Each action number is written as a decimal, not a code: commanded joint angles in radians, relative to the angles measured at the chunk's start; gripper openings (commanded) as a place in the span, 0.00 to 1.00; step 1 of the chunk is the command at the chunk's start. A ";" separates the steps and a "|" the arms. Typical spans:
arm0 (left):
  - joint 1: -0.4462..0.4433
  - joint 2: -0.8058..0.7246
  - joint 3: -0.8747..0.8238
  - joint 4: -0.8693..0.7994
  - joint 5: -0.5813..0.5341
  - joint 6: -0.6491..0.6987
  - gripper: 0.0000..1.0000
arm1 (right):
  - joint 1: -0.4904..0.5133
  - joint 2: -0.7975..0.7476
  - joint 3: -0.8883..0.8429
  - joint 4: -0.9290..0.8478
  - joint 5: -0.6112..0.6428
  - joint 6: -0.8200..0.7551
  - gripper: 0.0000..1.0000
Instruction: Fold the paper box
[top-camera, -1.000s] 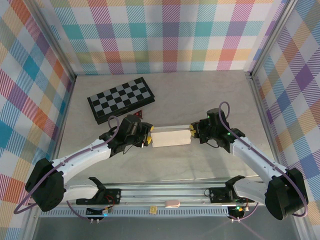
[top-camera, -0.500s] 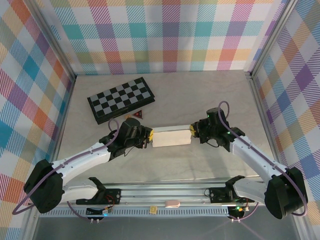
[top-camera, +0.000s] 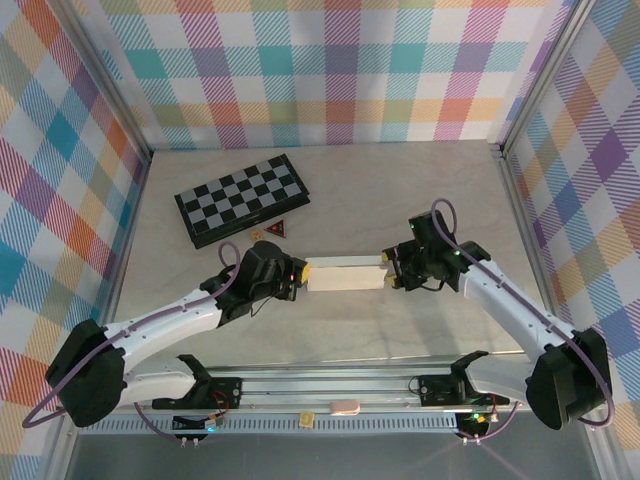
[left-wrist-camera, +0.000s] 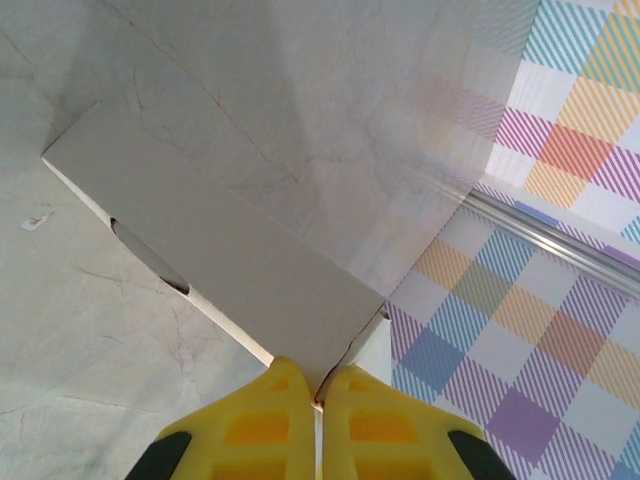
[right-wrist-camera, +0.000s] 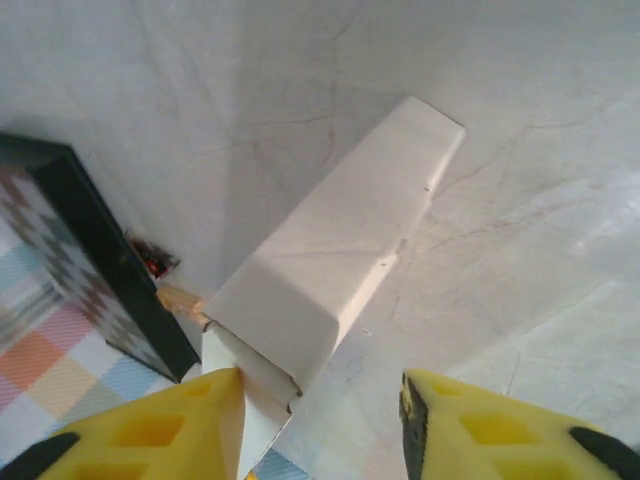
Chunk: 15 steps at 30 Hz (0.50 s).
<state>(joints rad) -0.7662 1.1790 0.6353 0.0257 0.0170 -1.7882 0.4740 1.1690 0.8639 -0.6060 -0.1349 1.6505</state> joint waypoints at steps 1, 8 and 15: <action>-0.022 0.031 -0.036 -0.078 0.013 -0.016 0.06 | 0.064 -0.042 0.039 -0.088 0.079 0.024 0.59; -0.027 0.032 -0.037 -0.072 0.008 -0.014 0.05 | 0.206 0.049 0.134 0.008 0.195 0.209 0.75; -0.028 0.031 -0.037 -0.062 0.006 -0.008 0.04 | 0.209 0.202 0.180 0.121 0.170 0.223 0.75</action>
<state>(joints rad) -0.7784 1.1843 0.6353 0.0380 0.0170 -1.7912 0.6811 1.3220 1.0218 -0.5362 0.0246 1.8351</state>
